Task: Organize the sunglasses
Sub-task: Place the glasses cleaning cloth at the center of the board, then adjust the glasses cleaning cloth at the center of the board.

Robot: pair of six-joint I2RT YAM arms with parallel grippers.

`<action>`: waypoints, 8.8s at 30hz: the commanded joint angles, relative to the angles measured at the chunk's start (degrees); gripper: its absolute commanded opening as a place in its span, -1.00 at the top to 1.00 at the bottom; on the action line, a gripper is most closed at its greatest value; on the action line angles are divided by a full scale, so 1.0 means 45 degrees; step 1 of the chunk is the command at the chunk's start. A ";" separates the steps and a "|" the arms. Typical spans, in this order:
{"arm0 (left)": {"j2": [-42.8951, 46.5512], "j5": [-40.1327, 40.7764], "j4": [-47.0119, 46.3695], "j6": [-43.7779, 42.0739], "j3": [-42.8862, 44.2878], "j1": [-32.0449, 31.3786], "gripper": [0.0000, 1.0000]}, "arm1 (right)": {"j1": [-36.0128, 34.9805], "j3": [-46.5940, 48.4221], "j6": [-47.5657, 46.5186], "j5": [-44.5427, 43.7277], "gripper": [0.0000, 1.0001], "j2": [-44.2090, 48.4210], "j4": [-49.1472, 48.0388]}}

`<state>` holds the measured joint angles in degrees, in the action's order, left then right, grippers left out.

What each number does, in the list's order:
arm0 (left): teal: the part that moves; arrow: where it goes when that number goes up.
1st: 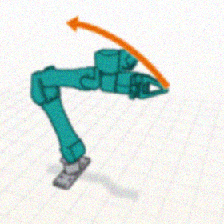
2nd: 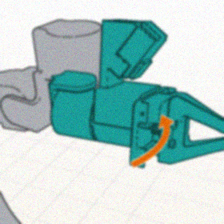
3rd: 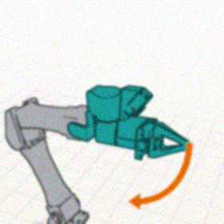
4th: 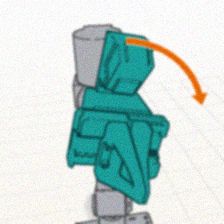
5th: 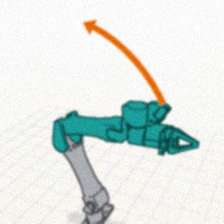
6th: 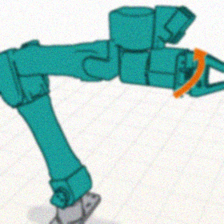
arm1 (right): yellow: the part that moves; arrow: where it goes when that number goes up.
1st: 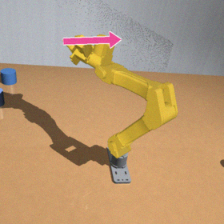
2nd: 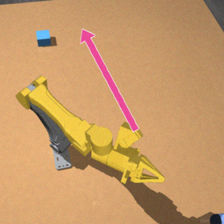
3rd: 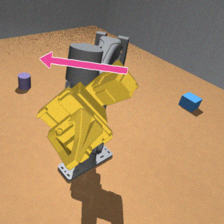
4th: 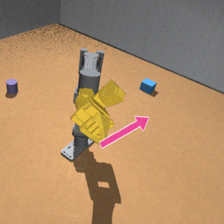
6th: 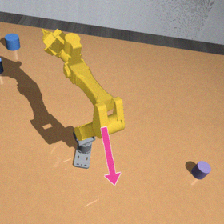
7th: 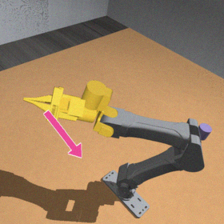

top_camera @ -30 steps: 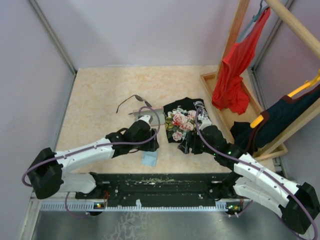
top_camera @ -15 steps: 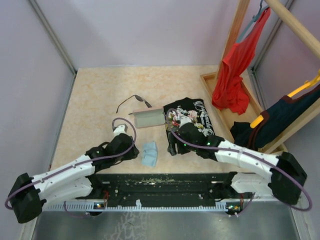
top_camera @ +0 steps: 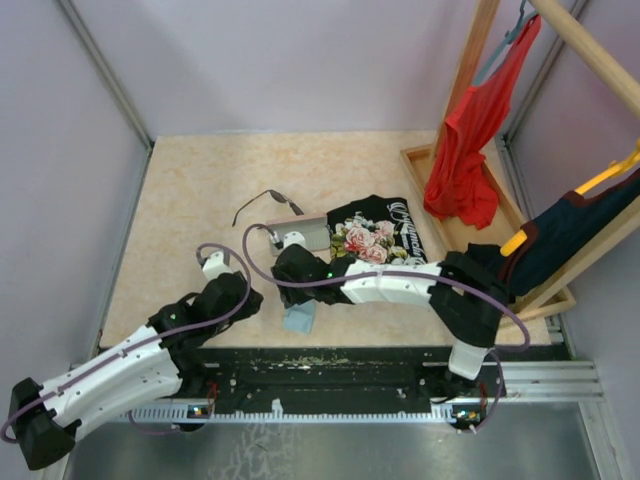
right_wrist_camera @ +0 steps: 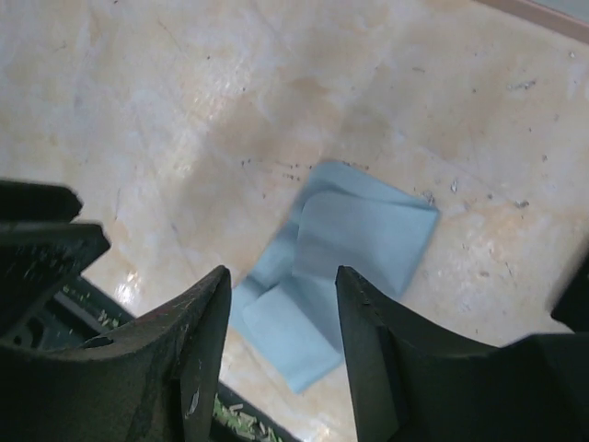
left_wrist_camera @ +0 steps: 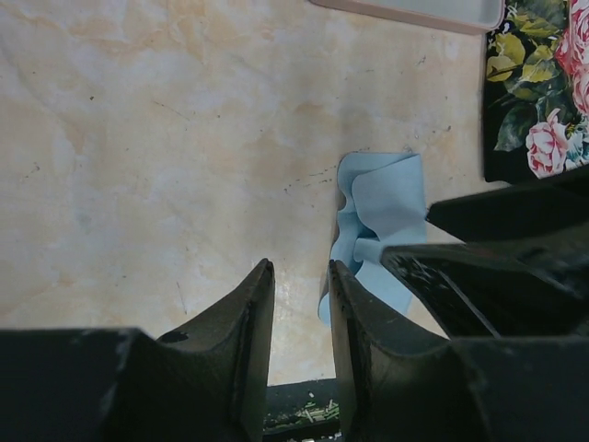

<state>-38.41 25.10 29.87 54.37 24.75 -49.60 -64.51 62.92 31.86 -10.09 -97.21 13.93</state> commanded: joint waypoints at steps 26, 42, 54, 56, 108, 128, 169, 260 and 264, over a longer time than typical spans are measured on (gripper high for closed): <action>0.0001 -0.0412 -0.0640 -0.0780 -0.0701 0.0080 0.28 | -0.0637 0.1731 0.0121 -0.2758 0.74 -0.1835 0.1727; -0.3334 -0.2385 -0.4395 -0.2797 0.0008 0.0200 -0.07 | -0.0580 -0.2670 0.1511 -0.3789 1.00 0.2269 -0.0061; -0.6946 -0.4558 -0.6380 -0.4979 0.1361 0.1114 0.04 | 0.0013 -0.5494 0.3203 -0.4164 1.00 0.4509 -0.0814; -0.7312 -0.5046 -0.6382 -0.5188 0.1510 0.1107 0.10 | 0.0146 -0.6027 0.3492 -0.4169 0.90 0.5022 -0.0949; -0.5702 -0.5581 -0.6184 -0.5944 0.0866 0.0463 0.20 | 0.4604 -0.5148 -0.4709 0.5251 0.00 0.5330 -0.0970; -0.5781 -0.5525 -0.6167 -0.5914 0.0810 0.0458 0.20 | 0.4980 -0.4684 -0.5398 0.6216 0.31 0.3809 -0.0700; -0.7221 -0.5748 -0.6664 -0.6553 0.1828 0.0561 0.19 | 0.4996 -0.8934 -0.0546 0.2703 1.00 0.9431 -0.3229; -0.9515 -0.2533 -0.5167 -0.5610 0.2681 -0.0818 -0.15 | 0.5000 -0.7682 -0.0484 0.2749 1.00 0.4180 -0.4690; -1.0112 -0.2639 -0.4840 -0.5851 0.3019 -0.1003 -0.08 | 0.4999 -0.7703 -0.0449 0.2802 1.00 0.4107 -0.4783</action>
<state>-81.84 14.50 6.90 30.11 36.47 -53.52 -42.46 28.49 29.56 2.68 -79.90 -6.35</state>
